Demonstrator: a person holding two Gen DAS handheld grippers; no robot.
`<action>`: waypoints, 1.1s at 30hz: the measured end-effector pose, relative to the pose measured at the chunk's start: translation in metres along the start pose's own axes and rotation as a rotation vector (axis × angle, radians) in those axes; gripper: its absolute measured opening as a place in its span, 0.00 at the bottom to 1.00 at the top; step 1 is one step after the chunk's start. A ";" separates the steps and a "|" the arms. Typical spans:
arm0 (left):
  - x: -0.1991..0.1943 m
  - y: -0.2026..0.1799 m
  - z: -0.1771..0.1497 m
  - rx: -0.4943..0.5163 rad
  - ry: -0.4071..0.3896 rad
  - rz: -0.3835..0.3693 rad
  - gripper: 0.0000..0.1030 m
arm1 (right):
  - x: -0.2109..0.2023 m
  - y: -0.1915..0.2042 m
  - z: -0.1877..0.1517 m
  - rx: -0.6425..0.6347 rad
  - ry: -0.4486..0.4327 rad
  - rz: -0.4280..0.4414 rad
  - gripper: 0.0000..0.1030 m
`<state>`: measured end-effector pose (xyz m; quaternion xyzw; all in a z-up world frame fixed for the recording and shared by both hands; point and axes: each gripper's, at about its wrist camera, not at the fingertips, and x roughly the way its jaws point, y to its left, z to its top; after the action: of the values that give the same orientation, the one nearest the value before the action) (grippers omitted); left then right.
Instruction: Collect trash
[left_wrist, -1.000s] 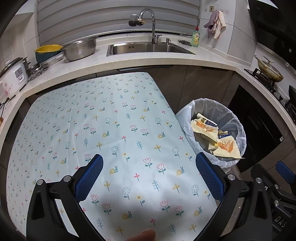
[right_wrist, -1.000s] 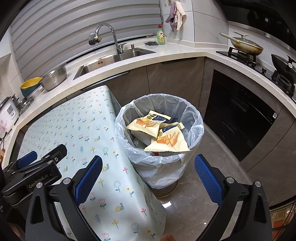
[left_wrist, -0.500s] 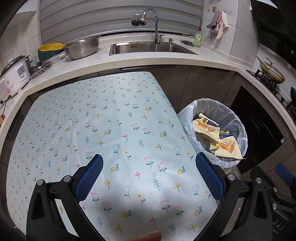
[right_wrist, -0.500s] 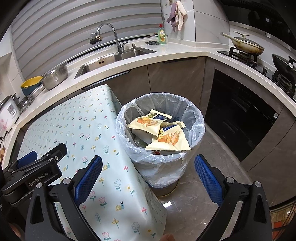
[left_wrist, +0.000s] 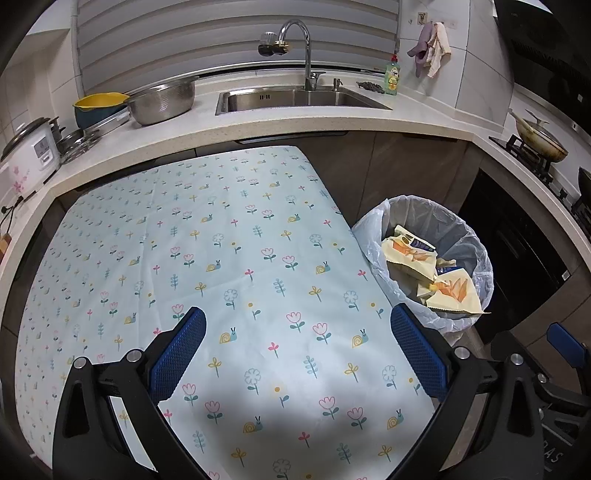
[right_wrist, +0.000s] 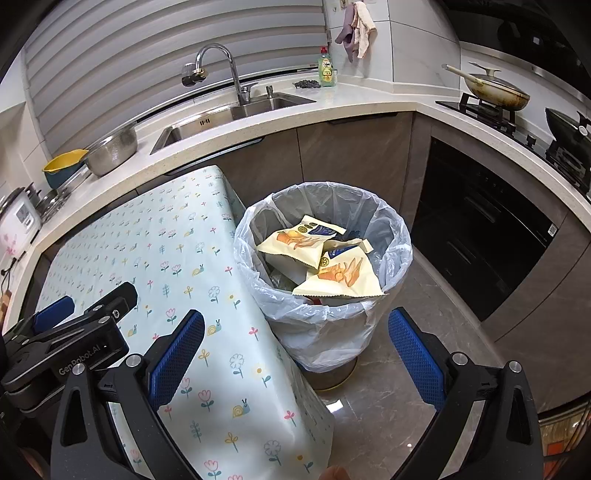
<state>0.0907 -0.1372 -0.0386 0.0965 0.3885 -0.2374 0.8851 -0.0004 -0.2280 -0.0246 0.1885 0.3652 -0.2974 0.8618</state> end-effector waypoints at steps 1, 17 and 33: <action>0.000 0.000 0.000 0.000 0.000 0.001 0.93 | 0.000 0.000 0.000 0.000 0.000 0.000 0.93; 0.004 -0.004 -0.003 0.007 0.017 0.006 0.93 | 0.001 -0.003 -0.003 0.005 0.003 0.004 0.93; 0.009 -0.020 -0.010 0.050 0.040 0.001 0.93 | 0.003 -0.022 -0.009 0.039 0.010 0.005 0.93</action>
<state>0.0795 -0.1539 -0.0521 0.1235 0.3999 -0.2449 0.8745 -0.0175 -0.2404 -0.0354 0.2076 0.3633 -0.3012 0.8568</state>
